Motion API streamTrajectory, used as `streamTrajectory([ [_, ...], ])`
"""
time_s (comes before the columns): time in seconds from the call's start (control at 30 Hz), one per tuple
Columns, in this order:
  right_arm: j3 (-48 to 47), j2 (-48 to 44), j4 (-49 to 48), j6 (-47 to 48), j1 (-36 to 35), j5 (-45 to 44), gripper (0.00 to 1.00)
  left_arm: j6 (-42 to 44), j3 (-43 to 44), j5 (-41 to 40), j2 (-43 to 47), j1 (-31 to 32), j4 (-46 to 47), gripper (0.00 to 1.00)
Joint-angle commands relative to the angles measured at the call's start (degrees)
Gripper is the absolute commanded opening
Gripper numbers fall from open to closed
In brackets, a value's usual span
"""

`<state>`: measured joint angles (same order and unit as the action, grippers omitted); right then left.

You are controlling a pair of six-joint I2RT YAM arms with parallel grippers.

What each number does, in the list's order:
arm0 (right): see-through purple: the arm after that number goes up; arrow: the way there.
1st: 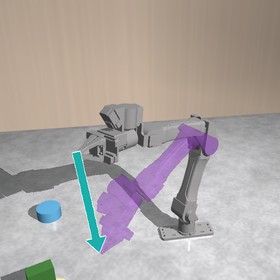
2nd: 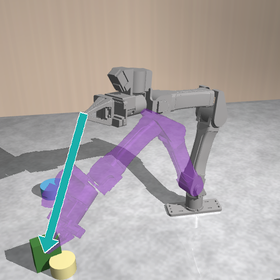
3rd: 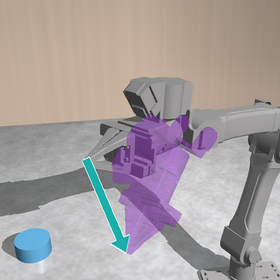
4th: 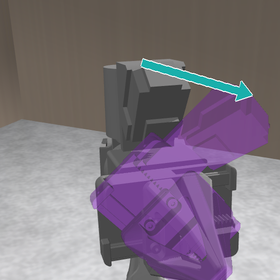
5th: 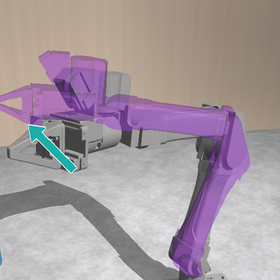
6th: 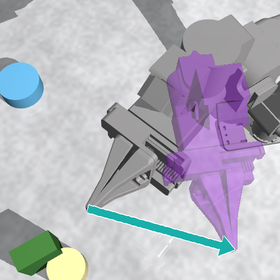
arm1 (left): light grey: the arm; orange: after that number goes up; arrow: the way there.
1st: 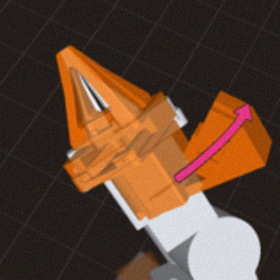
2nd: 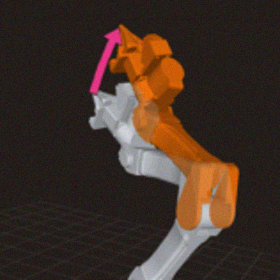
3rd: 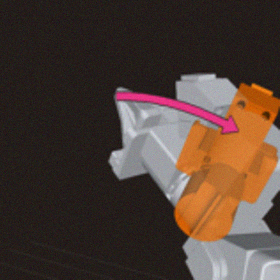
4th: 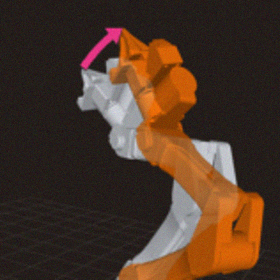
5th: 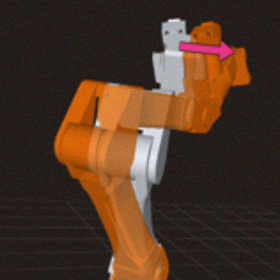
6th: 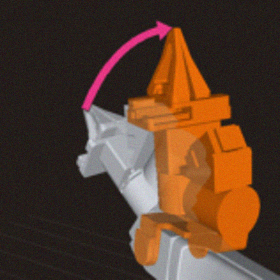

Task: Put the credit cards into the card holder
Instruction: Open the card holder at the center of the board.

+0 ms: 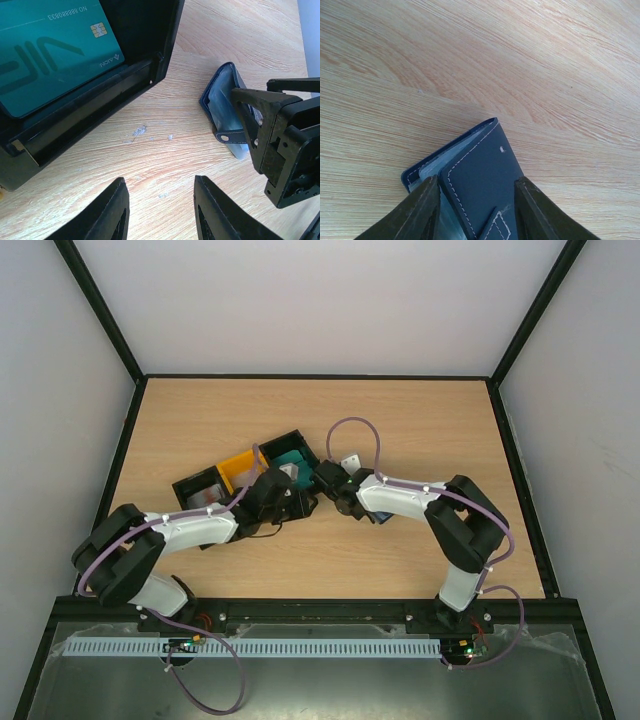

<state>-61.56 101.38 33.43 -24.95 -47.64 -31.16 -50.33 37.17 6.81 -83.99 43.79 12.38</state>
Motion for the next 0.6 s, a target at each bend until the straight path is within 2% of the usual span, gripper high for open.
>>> streamTrajectory([
  [0.0,-1.1,1.7,1.9,-1.0,0.2,-3.2,0.39,0.9,-1.0,-0.3,0.8,-0.4,0.5,0.38],
  [0.23,-0.5,5.1,-0.4,0.3,0.4,-6.6,0.32,0.6,-1.2,-0.1,0.5,-0.4,1.0,0.38],
  [0.37,-1.5,4.8,-0.5,0.1,0.4,-8.3,0.13,0.6,-1.2,-0.3,0.8,-0.4,0.8,0.38],
  [0.47,-3.3,2.5,1.5,-0.3,0.4,-5.4,0.02,0.6,-1.3,-0.3,1.1,-0.4,0.6,0.38],
  [0.57,-5.4,-0.4,3.8,-2.1,0.9,3.1,0.02,0.4,-1.7,-0.4,1.6,-0.4,0.6,0.39],
])
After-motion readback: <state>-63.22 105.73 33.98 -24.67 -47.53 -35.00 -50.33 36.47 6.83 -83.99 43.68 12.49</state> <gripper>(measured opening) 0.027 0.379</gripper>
